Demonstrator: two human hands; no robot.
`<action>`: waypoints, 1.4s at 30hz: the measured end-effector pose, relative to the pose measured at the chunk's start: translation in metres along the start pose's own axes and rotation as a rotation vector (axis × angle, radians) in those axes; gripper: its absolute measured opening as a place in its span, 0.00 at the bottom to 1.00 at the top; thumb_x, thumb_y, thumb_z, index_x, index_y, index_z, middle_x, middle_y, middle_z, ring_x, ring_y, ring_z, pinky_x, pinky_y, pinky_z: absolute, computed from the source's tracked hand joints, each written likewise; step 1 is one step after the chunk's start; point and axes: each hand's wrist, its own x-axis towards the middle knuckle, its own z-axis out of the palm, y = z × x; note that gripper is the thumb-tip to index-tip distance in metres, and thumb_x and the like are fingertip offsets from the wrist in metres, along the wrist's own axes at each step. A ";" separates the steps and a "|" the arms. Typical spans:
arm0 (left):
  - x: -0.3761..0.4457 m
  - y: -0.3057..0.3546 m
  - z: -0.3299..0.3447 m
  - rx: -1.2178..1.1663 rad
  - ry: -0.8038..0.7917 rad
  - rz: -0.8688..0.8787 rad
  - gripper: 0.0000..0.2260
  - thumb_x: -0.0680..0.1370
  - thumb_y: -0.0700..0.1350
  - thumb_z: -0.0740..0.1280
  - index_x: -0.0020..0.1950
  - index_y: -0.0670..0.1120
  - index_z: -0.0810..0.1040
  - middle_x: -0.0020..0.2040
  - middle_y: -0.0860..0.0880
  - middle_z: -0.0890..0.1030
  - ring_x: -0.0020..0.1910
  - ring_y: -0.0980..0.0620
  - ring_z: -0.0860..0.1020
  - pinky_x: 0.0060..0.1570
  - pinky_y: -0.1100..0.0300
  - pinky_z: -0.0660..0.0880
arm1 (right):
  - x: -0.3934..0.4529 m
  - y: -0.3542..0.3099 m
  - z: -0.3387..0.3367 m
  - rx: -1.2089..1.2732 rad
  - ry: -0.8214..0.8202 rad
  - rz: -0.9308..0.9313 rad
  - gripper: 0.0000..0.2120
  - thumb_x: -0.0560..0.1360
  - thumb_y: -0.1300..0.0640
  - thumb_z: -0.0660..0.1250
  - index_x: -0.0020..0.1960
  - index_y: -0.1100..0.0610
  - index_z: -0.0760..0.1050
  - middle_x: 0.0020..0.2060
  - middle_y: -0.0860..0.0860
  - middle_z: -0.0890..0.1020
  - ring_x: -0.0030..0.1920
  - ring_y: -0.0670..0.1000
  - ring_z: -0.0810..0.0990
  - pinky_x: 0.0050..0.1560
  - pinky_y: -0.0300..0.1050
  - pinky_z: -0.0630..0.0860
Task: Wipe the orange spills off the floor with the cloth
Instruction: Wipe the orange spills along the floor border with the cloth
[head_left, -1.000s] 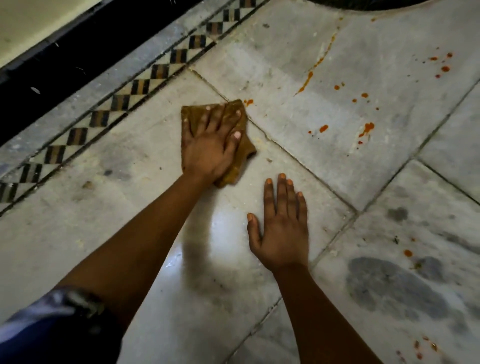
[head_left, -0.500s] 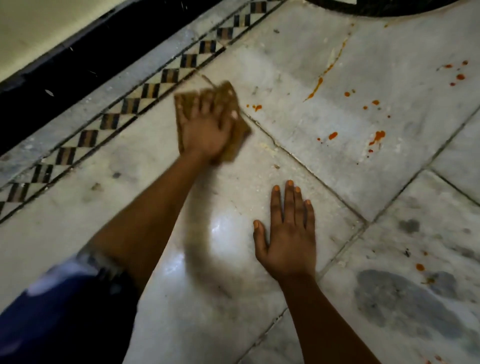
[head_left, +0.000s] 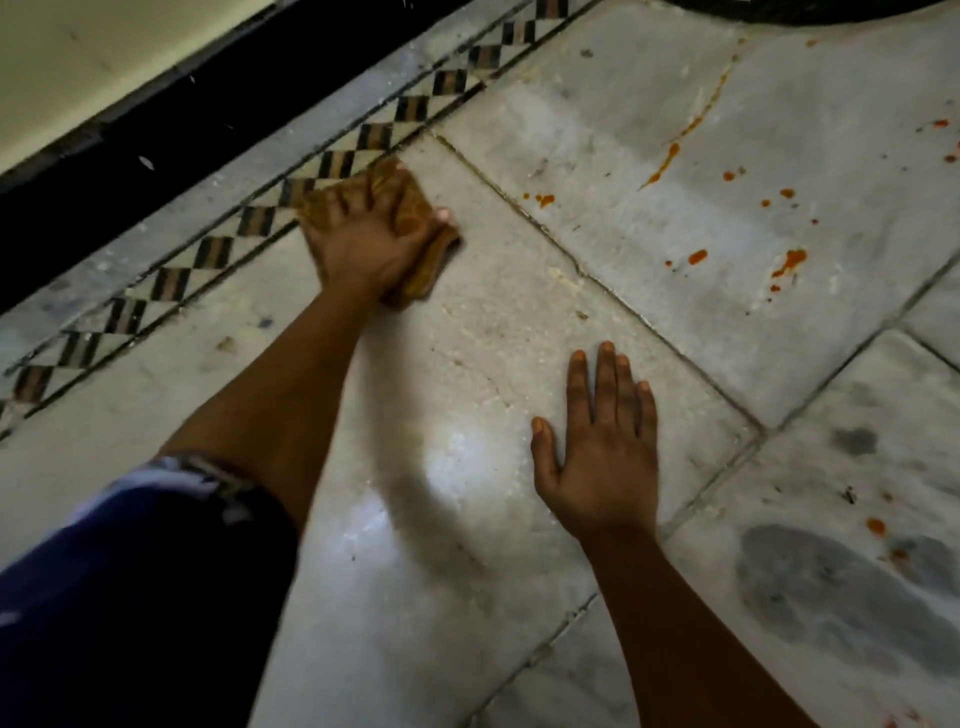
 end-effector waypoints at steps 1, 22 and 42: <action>-0.002 0.012 0.000 0.029 -0.010 0.035 0.39 0.68 0.76 0.45 0.76 0.61 0.47 0.78 0.47 0.51 0.76 0.39 0.49 0.70 0.34 0.44 | 0.000 0.000 0.000 0.003 0.001 -0.001 0.32 0.75 0.44 0.51 0.75 0.60 0.59 0.74 0.61 0.59 0.74 0.59 0.58 0.72 0.55 0.50; -0.230 0.036 -0.048 -1.050 0.128 -0.084 0.14 0.73 0.60 0.67 0.55 0.57 0.78 0.50 0.54 0.82 0.54 0.51 0.79 0.58 0.52 0.75 | -0.021 0.022 -0.063 0.190 -0.117 0.035 0.41 0.70 0.36 0.34 0.76 0.60 0.44 0.76 0.57 0.46 0.76 0.53 0.42 0.73 0.46 0.36; -0.136 0.125 -0.094 -0.833 0.180 -0.040 0.21 0.76 0.59 0.63 0.68 0.55 0.70 0.62 0.48 0.78 0.60 0.46 0.75 0.60 0.52 0.72 | -0.014 0.136 -0.116 0.008 -0.115 0.171 0.39 0.74 0.39 0.38 0.76 0.63 0.45 0.76 0.59 0.48 0.76 0.54 0.45 0.73 0.45 0.38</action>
